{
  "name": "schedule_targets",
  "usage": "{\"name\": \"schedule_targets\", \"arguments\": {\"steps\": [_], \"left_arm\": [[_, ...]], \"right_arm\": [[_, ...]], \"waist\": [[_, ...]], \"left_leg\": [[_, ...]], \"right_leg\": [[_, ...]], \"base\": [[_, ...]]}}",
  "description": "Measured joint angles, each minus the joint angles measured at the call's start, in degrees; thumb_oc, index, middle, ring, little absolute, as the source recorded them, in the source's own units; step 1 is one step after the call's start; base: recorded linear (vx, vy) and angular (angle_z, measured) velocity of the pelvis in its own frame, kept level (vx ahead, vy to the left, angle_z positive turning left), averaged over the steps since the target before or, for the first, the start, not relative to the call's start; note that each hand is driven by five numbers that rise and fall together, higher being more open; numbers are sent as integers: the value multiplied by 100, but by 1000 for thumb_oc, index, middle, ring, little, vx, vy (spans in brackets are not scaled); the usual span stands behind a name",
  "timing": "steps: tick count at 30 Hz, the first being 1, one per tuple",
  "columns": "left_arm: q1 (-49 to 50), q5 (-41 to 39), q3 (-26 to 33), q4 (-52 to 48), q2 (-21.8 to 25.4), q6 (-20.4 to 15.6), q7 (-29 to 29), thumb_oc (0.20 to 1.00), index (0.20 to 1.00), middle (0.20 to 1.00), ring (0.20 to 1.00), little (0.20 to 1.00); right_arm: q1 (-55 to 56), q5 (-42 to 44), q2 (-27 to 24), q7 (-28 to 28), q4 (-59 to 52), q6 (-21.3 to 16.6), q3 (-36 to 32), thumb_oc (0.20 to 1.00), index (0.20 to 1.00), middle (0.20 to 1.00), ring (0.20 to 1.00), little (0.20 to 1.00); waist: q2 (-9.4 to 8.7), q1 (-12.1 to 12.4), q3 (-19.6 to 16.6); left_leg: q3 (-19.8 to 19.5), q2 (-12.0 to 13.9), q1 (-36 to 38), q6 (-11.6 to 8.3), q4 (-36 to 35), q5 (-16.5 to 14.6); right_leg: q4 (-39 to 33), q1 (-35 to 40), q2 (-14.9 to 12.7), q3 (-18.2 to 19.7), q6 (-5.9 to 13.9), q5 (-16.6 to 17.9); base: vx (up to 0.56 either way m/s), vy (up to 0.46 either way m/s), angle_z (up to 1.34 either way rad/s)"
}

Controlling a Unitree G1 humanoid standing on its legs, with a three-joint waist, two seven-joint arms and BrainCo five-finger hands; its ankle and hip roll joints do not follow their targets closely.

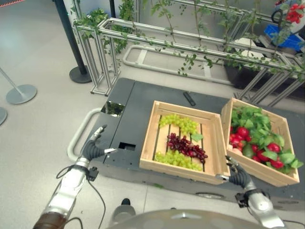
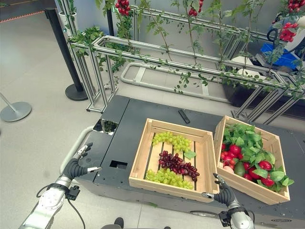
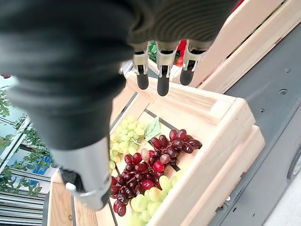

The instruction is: Pick up the fruits from the basket on one side to the basket on the other side

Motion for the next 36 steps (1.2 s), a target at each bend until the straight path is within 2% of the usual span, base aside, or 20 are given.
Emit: {"name": "schedule_targets", "arguments": {"steps": [13,24,26,27,28,29,30,31,32,33,34,35,36], "left_arm": [[156,1,142,0,-22,4,5,1000,1000,1000,1000,1000],[319,4,286,-6,119,4,-11,1000,1000,1000,1000,1000],[282,6,348,-2,222,4,-19,1000,1000,1000,1000,1000],[185,6,331,-2,272,3,-59,1000,1000,1000,1000,1000],[144,6,340,-22,302,2,-89,1000,1000,1000,1000,1000],[135,-7,344,-63,417,2,-120,1000,1000,1000,1000,1000],[135,-7,344,-63,417,2,-120,1000,1000,1000,1000,1000],[147,-14,382,-314,739,17,-180,1000,1000,1000,1000,1000],[147,-15,388,-379,843,17,-183,1000,1000,1000,1000,1000],[131,-74,417,-415,951,12,-182,1000,1000,1000,1000,1000],[103,-168,409,-405,967,14,-177,1000,1000,1000,1000,1000],[44,-216,420,-417,989,0,-179,1000,1000,1000,1000,1000],[-10,-246,391,-403,906,2,-177,1000,1000,1000,1000,1000]], "right_arm": [[112,1,0,22,-322,-1,-38,1000,1000,1000,1000,1000],[62,12,-125,143,-906,-26,-130,1000,1000,1000,1000,1000],[50,14,-393,227,-1128,-33,-140,1000,1000,1000,1000,1000],[-39,27,-770,333,-1227,-26,-152,1000,1000,1000,1000,1000],[-50,33,-953,359,-1319,-26,-180,1000,1000,1000,1000,1000],[-51,90,-1130,423,-1415,-19,-212,1000,1000,1000,1000,1000],[-51,90,-1130,423,-1415,-19,-212,1000,1000,1000,1000,1000],[-83,129,-1456,650,-1685,0,-140,1000,1000,1000,1000,1000],[-114,133,-1550,685,-1777,0,-139,1000,1000,1000,1000,1000],[-204,224,-1750,731,-2018,56,-107,1000,1000,1000,1000,1000],[-200,304,-1968,798,-2305,53,-91,1000,1000,1000,1000,1000],[-369,437,-2359,908,-2575,4,-79,1000,1000,1000,1000,1000],[-579,481,-2614,961,-2571,12,-62,1000,1000,1000,1000,1000]], "waist": [[-6,0,-4],[-123,8,-23],[-136,5,99],[1,13,307],[79,1,407],[137,7,505],[137,7,505],[11,26,592],[-34,23,632],[-99,66,661],[-120,34,664],[-194,19,743],[-147,25,833]], "left_leg": [[3,34,0,-34,-75,24],[93,33,-18,-10,-53,2],[103,24,-114,41,32,-47],[67,76,-190,79,140,-65],[23,118,-225,114,150,-43],[-86,142,-336,160,178,-10],[-86,142,-336,160,178,-10],[-227,88,-423,195,133,134],[-236,82,-438,191,83,183],[-337,31,-628,168,95,273],[-340,1,-756,167,84,303],[-345,-83,-976,139,24,412],[-356,-39,-1032,146,11,443]], "right_leg": [[-96,8,51,92,-9,-2],[84,-120,29,141,-7,-30],[452,-290,4,154,13,-61],[1289,-718,20,235,101,-50],[1728,-983,24,302,234,18],[2145,-1271,32,479,371,139],[2145,-1271,32,479,371,139],[2202,-1512,65,767,272,-72],[2088,-1502,94,770,271,-77],[1673,-1469,216,694,216,-142],[1411,-1436,208,625,170,-166],[1061,-1440,264,581,-233,-178],[923,-1421,343,557,-245,-116]], "base": [[0,0,0],[-11,41,-3],[-115,113,-3],[-116,46,5],[-64,-11,14],[-4,-38,12],[24,-33,26],[-34,-63,24],[-57,-102,41],[-79,-141,36],[-63,-124,64],[-40,-85,63],[-78,-93,52]]}}
